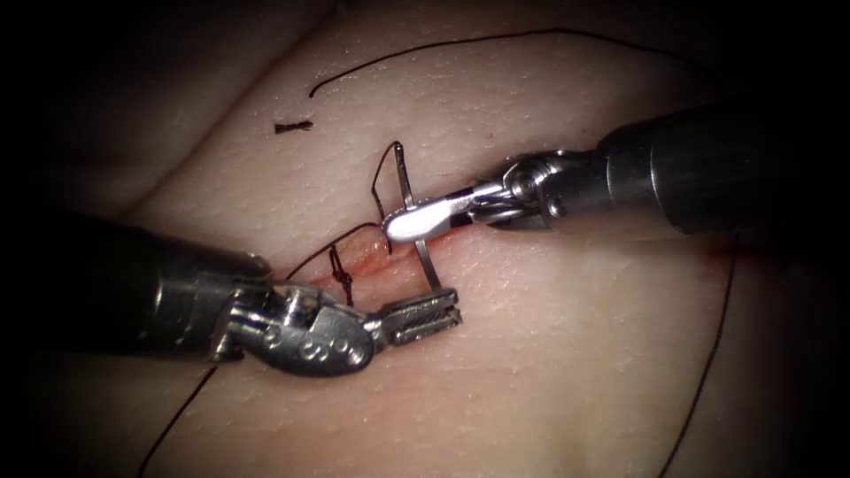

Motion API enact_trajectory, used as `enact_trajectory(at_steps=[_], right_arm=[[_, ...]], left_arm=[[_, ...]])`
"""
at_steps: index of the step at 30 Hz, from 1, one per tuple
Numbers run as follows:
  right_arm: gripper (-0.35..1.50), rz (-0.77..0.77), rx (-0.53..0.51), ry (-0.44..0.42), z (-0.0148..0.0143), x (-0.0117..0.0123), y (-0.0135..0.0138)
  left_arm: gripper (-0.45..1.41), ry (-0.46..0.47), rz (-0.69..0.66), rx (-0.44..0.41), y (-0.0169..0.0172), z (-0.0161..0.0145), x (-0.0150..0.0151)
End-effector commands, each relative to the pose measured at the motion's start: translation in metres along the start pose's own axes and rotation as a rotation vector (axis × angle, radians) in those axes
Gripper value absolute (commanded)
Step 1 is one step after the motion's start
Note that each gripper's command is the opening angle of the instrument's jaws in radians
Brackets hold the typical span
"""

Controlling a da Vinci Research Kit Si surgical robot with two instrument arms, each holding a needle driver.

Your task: Wound Closure

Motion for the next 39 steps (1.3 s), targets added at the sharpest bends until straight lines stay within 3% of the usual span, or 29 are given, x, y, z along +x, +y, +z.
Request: enact_trajectory(at_steps=[1,5,6,8,12,16,18,19,20,22,24,30,39], right_arm=[[-0.35,-0.014,-0.012,0.012,0.0004,0.0001,0.0008],[-0.35,-0.065,-0.04,0.031,-0.0001,0.0008,0.0011],[-0.35,-0.076,-0.042,0.032,-0.0003,0.0009,0.0012],[-0.35,-0.099,-0.041,0.037,-0.0006,0.0011,0.0015],[-0.35,-0.183,-0.033,0.049,-0.0008,0.0014,0.0018],[-0.35,-0.313,-0.035,0.058,-0.0009,0.0017,0.002],[-0.35,-0.373,-0.034,0.061,-0.001,0.0018,0.0021],[-0.35,-0.396,-0.032,0.058,-0.0011,0.0018,0.0021],[-0.35,-0.433,-0.025,0.053,-0.001,0.0017,0.0022],[-0.35,-0.475,-0.015,0.047,-0.0009,0.0016,0.0022],[-0.35,-0.525,0.001,0.038,-0.0007,0.0014,0.0022],[-0.35,-0.613,0.019,0.027,-0.0004,0.0008,0.0022],[-0.35,-0.786,0.029,0.022,-0.0003,0.0006,0.0022]], left_arm=[[-0.45,0.002,-0.001,-0.003,0.0007,0.0004,-0.0001],[-0.45,0.004,0.001,-0.021,0.0008,0.0,0.0],[0.02,0.004,0.0,-0.022,0.0008,-0.0002,0.0001],[0.66,0.007,-0.042,-0.024,0.0008,-0.0007,0.0002],[1.01,0.013,-0.217,-0.03,0.0006,-0.0017,0.0005],[1.13,0.014,-0.312,-0.038,0.0007,-0.0028,0.0009],[1.09,0.013,-0.34,-0.045,0.0007,-0.0032,0.0008],[0.94,0.01,-0.375,-0.051,0.0006,-0.0033,0.0007],[0.69,0.009,-0.399,-0.054,0.0005,-0.0033,0.0006],[0.02,0.009,-0.423,-0.061,0.0003,-0.0032,0.0002],[-0.45,0.008,-0.454,-0.097,0.0,-0.003,-0.0004],[-0.45,-0.089,-0.55,-0.196,-0.0007,-0.0018,-0.0024],[-0.45,-0.317,-0.596,-0.21,-0.0007,0.0006,-0.0071]])
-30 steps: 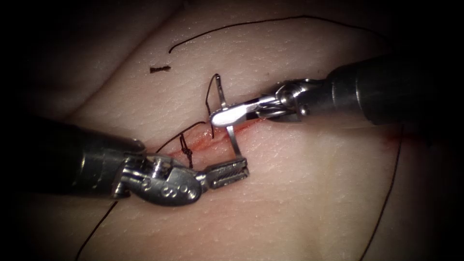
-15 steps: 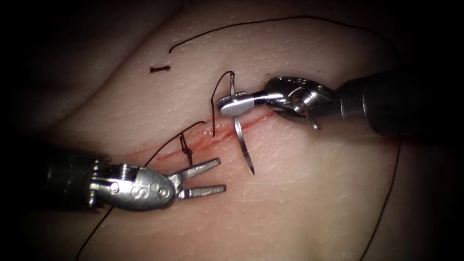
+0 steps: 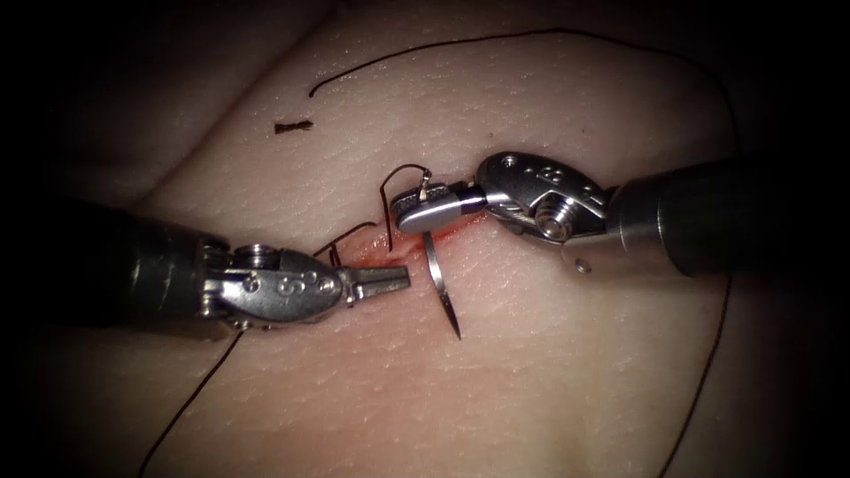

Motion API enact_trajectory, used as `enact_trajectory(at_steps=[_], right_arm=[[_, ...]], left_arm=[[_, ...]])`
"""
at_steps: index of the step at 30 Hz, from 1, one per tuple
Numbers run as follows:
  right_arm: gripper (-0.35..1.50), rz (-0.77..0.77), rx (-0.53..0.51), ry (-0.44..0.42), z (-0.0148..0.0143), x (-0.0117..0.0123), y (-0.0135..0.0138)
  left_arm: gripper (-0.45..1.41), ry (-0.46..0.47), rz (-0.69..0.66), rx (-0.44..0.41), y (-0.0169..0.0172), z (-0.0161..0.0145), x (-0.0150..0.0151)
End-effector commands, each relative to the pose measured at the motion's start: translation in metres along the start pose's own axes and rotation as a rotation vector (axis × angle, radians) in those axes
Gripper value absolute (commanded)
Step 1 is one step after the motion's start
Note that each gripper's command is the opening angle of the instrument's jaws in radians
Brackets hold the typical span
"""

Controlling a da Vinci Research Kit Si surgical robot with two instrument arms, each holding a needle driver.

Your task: Wound Closure

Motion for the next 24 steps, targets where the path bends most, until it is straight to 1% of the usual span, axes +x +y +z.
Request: enact_trajectory(at_steps=[1,5,10,15,17,18,24], right_arm=[[-0.35,-0.006,0.002,0.0,0.0005,-0.0008,0.0001],[-0.35,-0.023,0.002,0.0,0.0005,-0.0007,0.0001],[-0.35,-0.041,0.002,-0.001,0.0005,-0.0007,0.0002],[-0.35,-0.065,0.002,-0.001,0.0005,-0.0008,0.0001],[-0.35,-0.071,0.002,-0.001,0.0005,-0.0008,0.0001],[-0.35,-0.077,0.002,-0.001,0.0006,-0.0008,0.0001],[-0.35,-0.089,0.001,-0.001,0.0006,-0.0007,0.0001]], left_arm=[[-0.45,-0.022,0.004,-0.001,0.0003,0.001,-0.0006],[-0.45,-0.112,-0.002,-0.013,-0.0003,0.0021,-0.0023],[-0.45,-0.139,-0.012,-0.007,-0.0017,0.003,-0.0035],[-0.45,-0.173,-0.018,0.024,-0.0029,0.0042,-0.0041],[-0.45,-0.179,-0.018,0.025,-0.0029,0.0044,-0.0042],[-0.45,-0.197,-0.018,0.031,-0.0029,0.0051,-0.0044],[-0.45,-0.229,-0.024,0.014,-0.0031,0.0065,-0.0056]])
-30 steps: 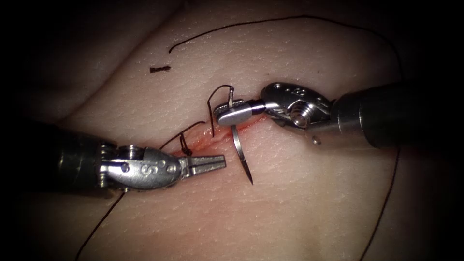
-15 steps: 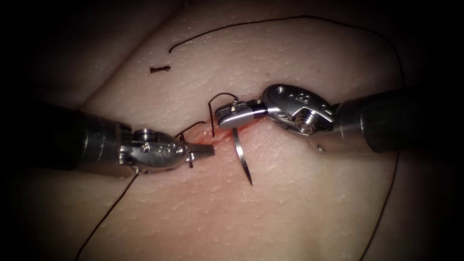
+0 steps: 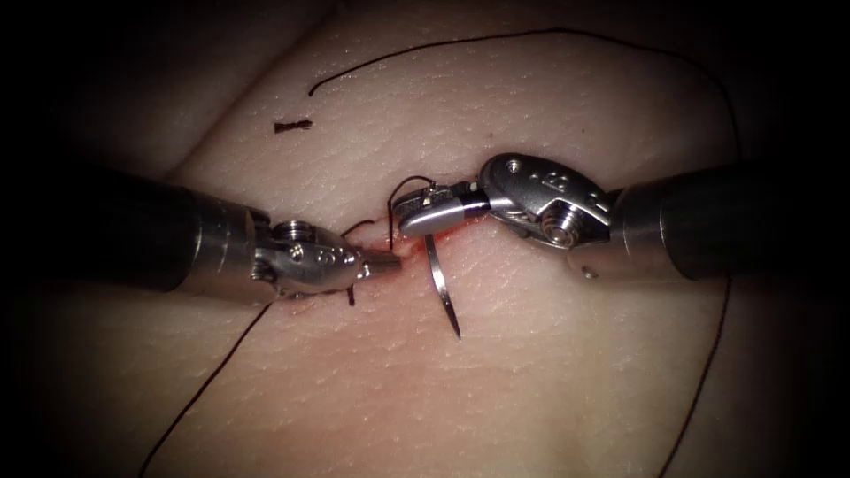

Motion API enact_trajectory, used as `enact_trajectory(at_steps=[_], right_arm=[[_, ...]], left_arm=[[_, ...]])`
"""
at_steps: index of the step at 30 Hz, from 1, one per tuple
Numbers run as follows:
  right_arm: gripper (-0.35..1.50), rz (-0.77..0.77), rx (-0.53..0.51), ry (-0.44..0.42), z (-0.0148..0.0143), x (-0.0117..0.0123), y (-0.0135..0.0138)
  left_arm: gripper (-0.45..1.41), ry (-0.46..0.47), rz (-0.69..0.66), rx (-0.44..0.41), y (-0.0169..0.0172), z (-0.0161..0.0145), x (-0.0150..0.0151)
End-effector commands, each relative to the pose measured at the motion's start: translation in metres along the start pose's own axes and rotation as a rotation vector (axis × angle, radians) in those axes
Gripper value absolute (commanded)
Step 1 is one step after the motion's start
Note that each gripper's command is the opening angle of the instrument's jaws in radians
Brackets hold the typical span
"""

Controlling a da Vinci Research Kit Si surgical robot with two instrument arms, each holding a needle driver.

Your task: Wound Closure

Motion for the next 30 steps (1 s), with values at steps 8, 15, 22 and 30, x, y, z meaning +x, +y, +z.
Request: enact_trajectory(at_steps=[8,15,22,30], right_arm=[[-0.35,-0.071,-0.004,0.002,0.0014,-0.0006,0.0006],[-0.35,-0.164,-0.012,0.001,0.0018,-0.0004,0.0013],[-0.35,-0.314,-0.015,-0.001,0.0016,-0.0004,0.0027],[-0.35,-0.424,-0.007,-0.002,0.002,-0.0011,0.0036]], left_arm=[[-0.45,-0.041,-0.002,0.003,-0.0015,0.0015,-0.001],[-0.45,-0.124,0.006,0.0,-0.0012,0.0019,-0.0015],[-0.18,-0.211,0.017,-0.025,-0.0002,0.0025,-0.0022],[0.32,-0.232,0.016,-0.033,0.0007,0.0021,-0.0021]])
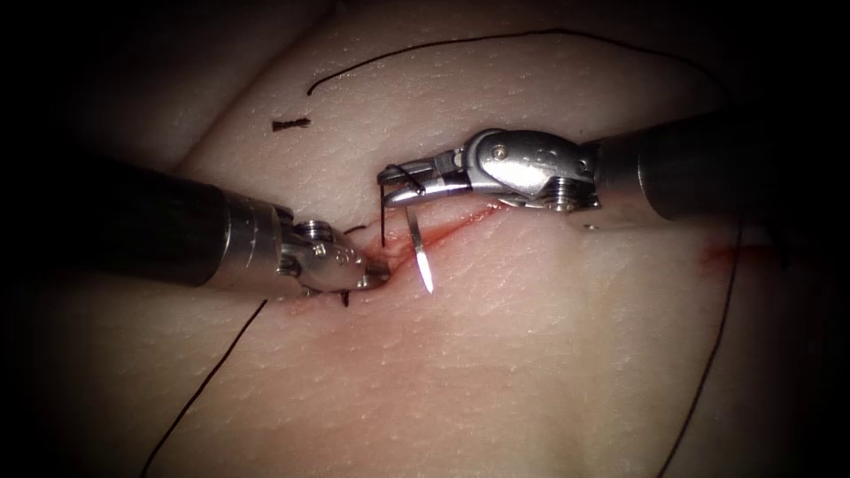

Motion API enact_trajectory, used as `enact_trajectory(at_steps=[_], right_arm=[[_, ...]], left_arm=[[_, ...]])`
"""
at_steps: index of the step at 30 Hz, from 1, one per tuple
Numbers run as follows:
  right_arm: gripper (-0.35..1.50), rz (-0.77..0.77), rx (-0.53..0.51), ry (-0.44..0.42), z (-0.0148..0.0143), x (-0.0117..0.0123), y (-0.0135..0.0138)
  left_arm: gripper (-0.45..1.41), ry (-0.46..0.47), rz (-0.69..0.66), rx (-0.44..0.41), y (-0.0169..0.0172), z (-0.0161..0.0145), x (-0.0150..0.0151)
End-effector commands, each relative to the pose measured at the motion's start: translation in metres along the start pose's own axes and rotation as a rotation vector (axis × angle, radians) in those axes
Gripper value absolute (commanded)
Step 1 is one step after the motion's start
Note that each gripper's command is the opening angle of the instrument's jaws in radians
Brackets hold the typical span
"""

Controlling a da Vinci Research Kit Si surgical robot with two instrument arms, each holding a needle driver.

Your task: Wound Closure

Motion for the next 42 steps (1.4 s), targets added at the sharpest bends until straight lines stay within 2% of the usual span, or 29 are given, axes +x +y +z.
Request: enact_trajectory(at_steps=[1,7,8,14,22,33,42], right_arm=[[-0.35,-0.015,0.002,0.003,0.0009,-0.0009,-0.0002],[-0.35,-0.077,-0.009,0.004,0.0016,-0.0013,0.0001],[-0.35,-0.095,-0.017,0.01,0.0017,-0.0013,0.0004],[-0.35,-0.145,-0.029,0.019,0.0018,-0.0015,0.0007],[-0.35,-0.219,-0.028,0.034,0.0018,-0.0021,0.0],[-0.35,-0.293,-0.027,0.061,0.0026,-0.0033,-0.0015],[-0.35,-0.319,0.004,0.036,0.0015,-0.0052,-0.0031]], left_arm=[[0.34,-0.001,-0.001,-0.002,0.0005,0.0006,0.0001],[0.44,-0.001,-0.007,-0.005,0.001,0.0003,0.0004],[0.51,-0.001,-0.007,-0.004,0.0012,0.0003,0.0005],[0.52,0.003,-0.008,-0.015,0.0015,0.0001,0.0004],[0.49,0.011,-0.01,-0.019,0.0015,0.0,0.0005],[0.46,0.072,-0.032,-0.018,0.0006,-0.002,0.0015],[0.31,0.079,-0.033,-0.013,0.0008,-0.0021,0.0013]])
